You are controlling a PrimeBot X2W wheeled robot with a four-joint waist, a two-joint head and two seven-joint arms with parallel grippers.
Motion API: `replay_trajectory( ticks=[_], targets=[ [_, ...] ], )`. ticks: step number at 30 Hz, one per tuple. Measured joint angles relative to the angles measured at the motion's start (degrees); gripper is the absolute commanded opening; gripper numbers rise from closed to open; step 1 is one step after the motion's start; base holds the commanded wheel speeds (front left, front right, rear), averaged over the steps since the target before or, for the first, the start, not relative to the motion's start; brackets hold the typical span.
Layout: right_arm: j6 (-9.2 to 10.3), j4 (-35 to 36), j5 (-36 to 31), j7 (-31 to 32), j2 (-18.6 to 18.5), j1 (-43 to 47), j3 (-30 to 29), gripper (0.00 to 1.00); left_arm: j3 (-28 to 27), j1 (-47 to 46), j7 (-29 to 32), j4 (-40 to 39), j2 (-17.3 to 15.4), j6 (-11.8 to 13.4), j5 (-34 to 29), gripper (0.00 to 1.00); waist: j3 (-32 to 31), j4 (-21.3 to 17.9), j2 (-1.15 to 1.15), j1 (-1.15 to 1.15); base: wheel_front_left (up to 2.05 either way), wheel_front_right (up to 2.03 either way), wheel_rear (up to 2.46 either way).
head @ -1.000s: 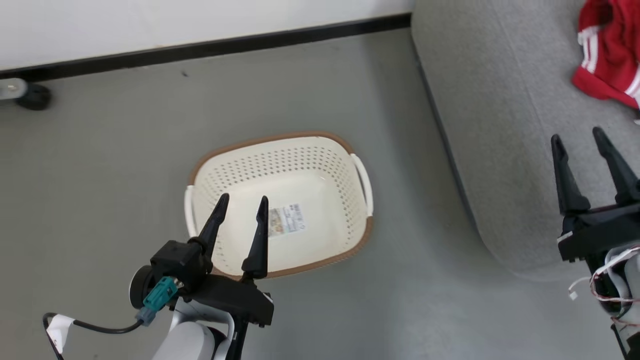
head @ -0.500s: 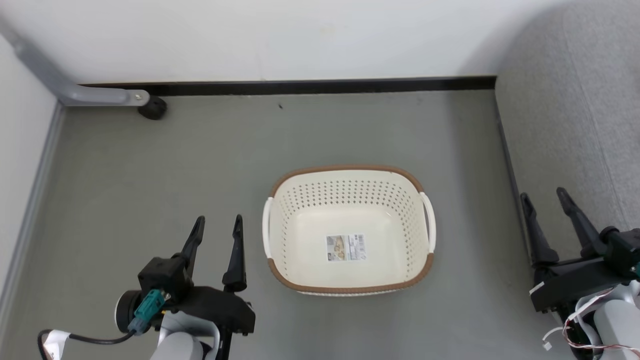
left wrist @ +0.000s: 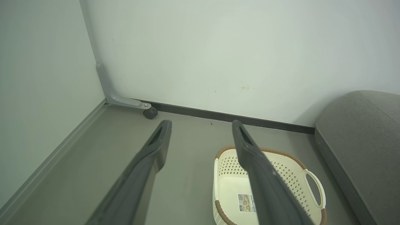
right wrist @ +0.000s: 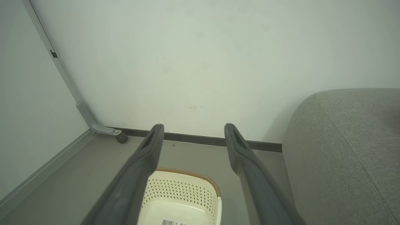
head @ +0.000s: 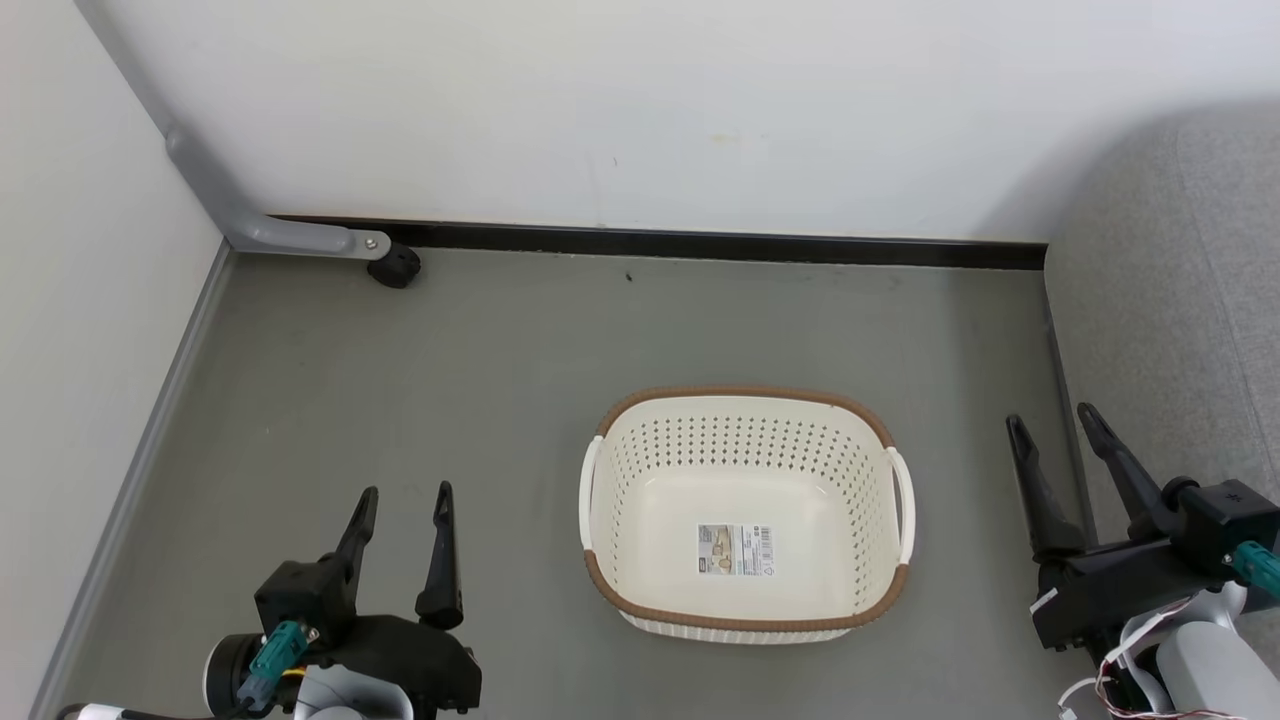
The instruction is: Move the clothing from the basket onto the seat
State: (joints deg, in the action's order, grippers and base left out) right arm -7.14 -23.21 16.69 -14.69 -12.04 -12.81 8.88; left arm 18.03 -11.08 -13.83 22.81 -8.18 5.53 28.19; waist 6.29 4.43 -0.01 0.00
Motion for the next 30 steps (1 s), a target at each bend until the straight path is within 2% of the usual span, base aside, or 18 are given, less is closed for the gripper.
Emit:
replay_trajectory(
  ticks=[18, 30],
  targets=[
    [0.0, -1.78, -1.12, 0.0, 2.63, 0.73, 1.71, 1.0, -0.9, 1.33, -0.42, 1.63, -0.35, -1.07, -0.22, 1.0, -2.29, -2.66, 0.01, 0.0, 0.0, 0.0, 0.0],
    [0.0, -1.99, -1.24, 0.0, 2.15, 1.8, 0.21, 1.0, -1.51, 1.93, -0.45, 2.13, -0.27, -1.56, -0.55, 1.0, -2.7, -4.78, 0.01, 0.0, 0.0, 0.0, 0.0]
  ],
)
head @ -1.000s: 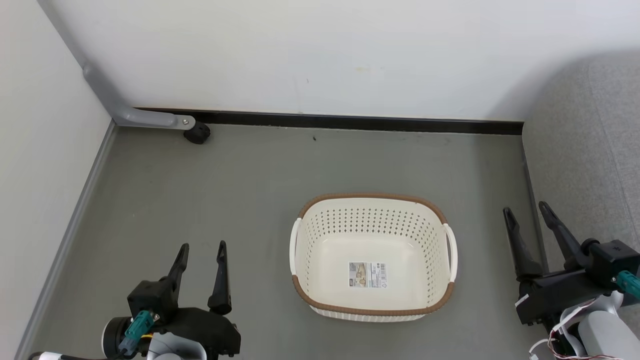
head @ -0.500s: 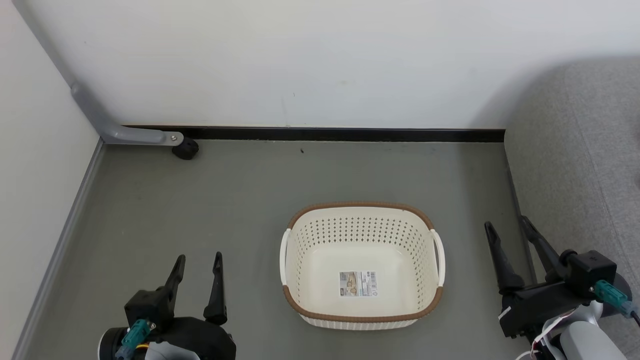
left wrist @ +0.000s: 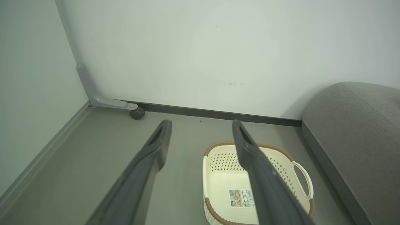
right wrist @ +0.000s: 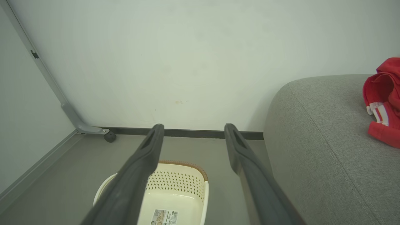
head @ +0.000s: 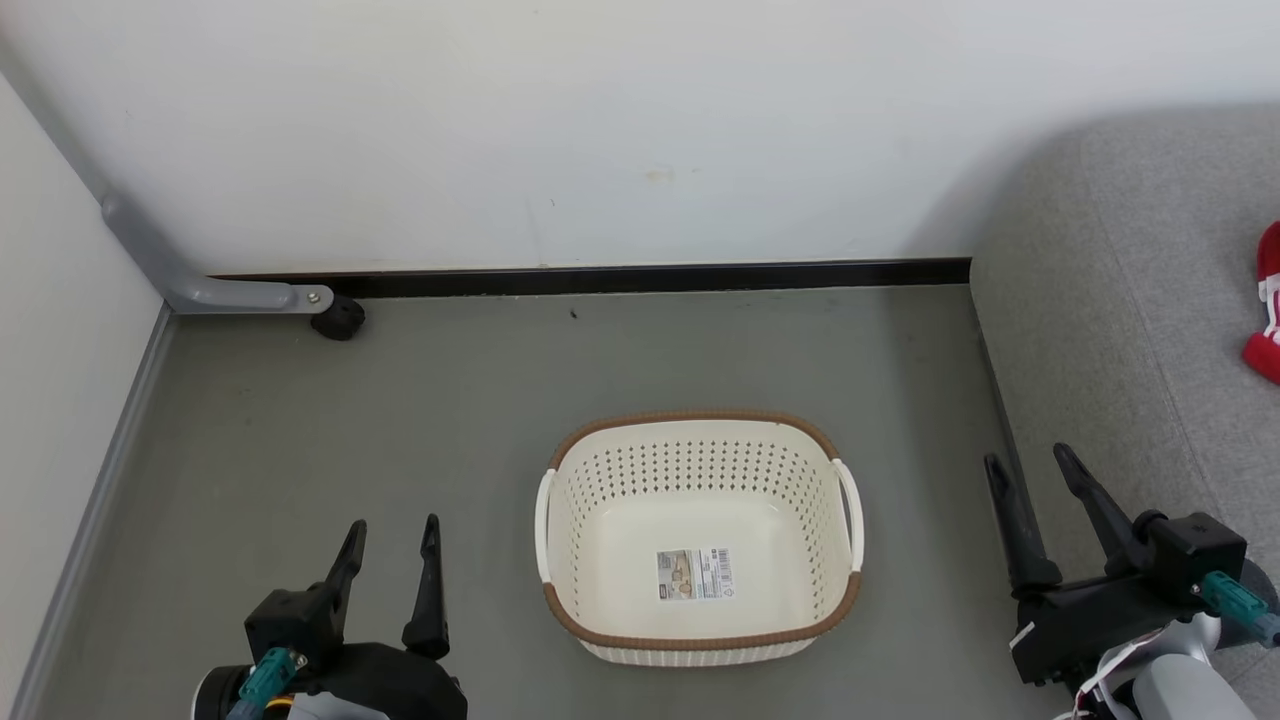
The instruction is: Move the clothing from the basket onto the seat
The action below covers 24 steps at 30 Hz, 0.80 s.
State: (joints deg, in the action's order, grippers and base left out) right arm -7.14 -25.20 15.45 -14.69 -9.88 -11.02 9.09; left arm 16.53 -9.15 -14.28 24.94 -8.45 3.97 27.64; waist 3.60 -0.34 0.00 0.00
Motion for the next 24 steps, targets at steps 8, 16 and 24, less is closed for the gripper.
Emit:
replay_trajectory(
  ticks=[8, 16, 24],
  targets=[
    [0.0, 0.02, -0.48, 0.0, 0.05, 0.07, -0.11, 1.0, -0.37, 0.0, 0.0, 0.23, 0.14, -0.25, -0.22, 1.0, -0.05, -0.51, 0.0, 0.0, 0.0, 0.0, 0.0],
    [0.07, -2.72, -0.87, 0.05, 1.35, 1.88, 0.21, 0.0, -0.24, 1.76, 0.07, 2.65, 0.86, -0.45, -0.47, 0.0, -0.17, -0.63, 0.0, 0.0, 0.0, 0.0, 0.0],
    [0.07, -3.35, 2.31, 1.35, 2.08, 3.35, -0.83, 0.0, -1.46, 2.92, 1.4, 3.26, 1.33, -1.0, 2.29, 0.0, -0.41, -0.57, 0.0, 0.0, 0.0, 0.0, 0.0]
  ],
)
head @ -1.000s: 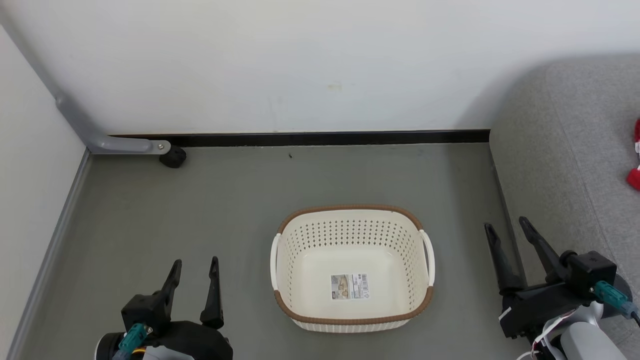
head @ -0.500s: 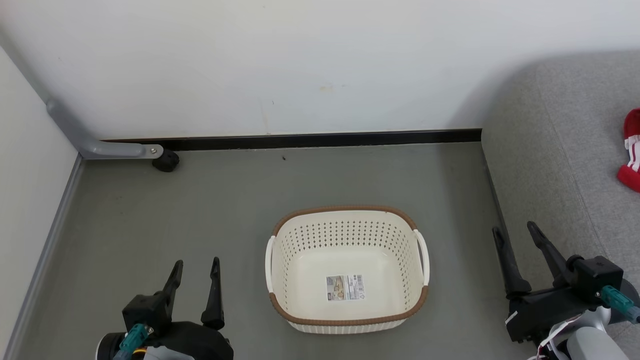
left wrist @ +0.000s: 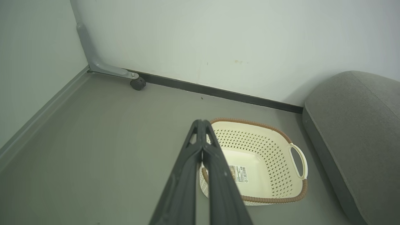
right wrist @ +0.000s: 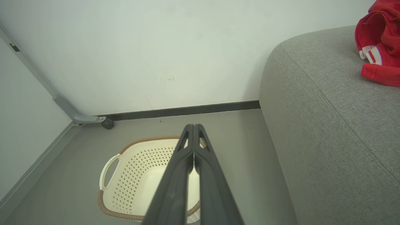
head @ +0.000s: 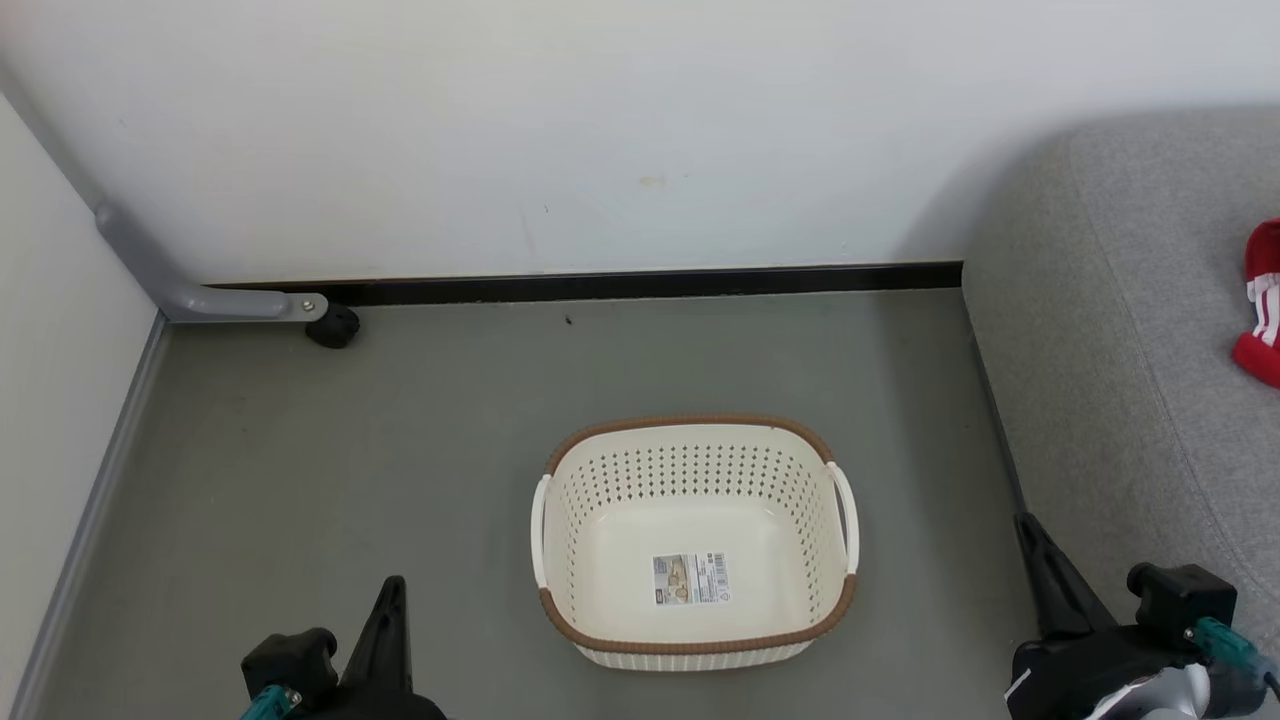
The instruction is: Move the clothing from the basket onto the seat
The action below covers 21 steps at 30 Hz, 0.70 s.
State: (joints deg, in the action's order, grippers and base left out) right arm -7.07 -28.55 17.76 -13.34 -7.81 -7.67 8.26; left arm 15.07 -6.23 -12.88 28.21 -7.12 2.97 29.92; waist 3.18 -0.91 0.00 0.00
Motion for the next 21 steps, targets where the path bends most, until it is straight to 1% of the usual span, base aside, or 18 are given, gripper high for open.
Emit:
replay_trajectory(
  ticks=[9, 13, 21],
  targets=[
    [0.0, 0.7, 7.69, 2.24, 0.45, 0.0, -1.59, 0.0, -1.96, -0.01, 2.11, -0.51, 0.37, -0.59, 6.19, 0.0, -0.33, 0.09, 0.0, 0.0, 0.0, 0.0, 0.0],
    [0.0, 1.05, 10.73, 3.08, 0.66, 0.0, -2.3, 0.0, -2.82, -0.01, 2.79, -0.87, 0.56, -1.46, 8.86, 0.0, -0.48, 0.13, 0.0, 0.0, 0.0, 0.0, 0.0],
    [0.0, 2.02, 16.79, 4.81, 1.19, 0.01, -3.66, 0.0, -4.53, -0.01, 4.68, -1.75, 1.03, -2.05, 13.79, 0.0, -0.74, 0.21, 0.0, 0.0, 0.0, 0.0, 0.0]
  ],
)
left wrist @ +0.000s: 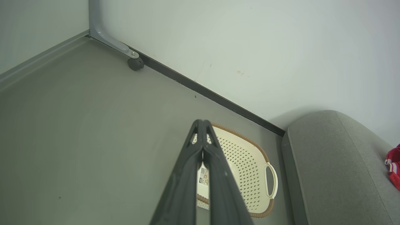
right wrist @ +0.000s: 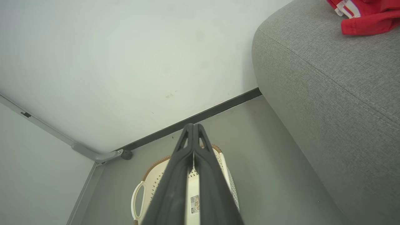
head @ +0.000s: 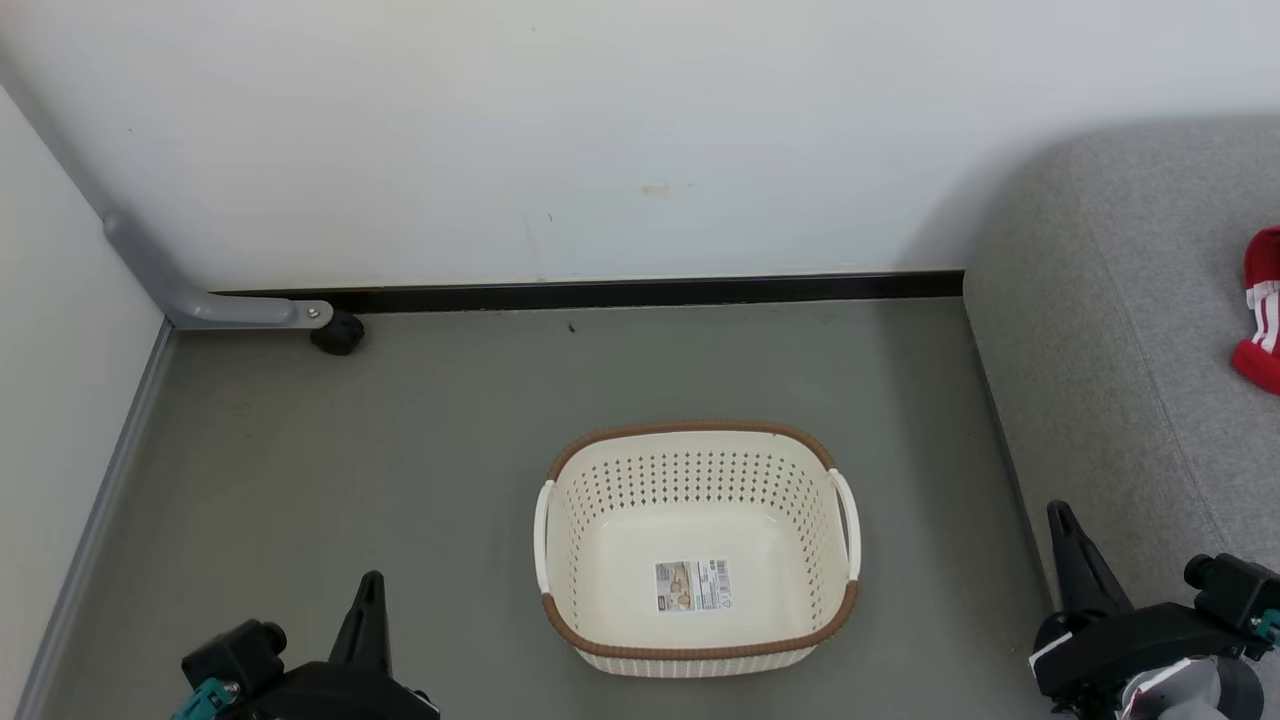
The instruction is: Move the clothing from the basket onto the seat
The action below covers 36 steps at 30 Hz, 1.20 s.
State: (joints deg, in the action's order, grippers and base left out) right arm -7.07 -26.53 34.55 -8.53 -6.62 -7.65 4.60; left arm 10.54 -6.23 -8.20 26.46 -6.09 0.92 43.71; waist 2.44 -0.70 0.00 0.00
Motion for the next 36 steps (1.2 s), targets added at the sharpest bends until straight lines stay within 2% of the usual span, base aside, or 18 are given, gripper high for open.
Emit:
replay_trajectory(
  ticks=[36],
  targets=[
    [0.0, 4.32, 26.92, 7.21, 1.92, 0.32, -5.88, 0.0, -7.32, 0.02, 7.1, -4.25, 1.77, -3.82, 21.99, 0.0, -1.11, 0.33, 0.0, 0.0, 0.0, 0.0, 0.0]
  ],
)
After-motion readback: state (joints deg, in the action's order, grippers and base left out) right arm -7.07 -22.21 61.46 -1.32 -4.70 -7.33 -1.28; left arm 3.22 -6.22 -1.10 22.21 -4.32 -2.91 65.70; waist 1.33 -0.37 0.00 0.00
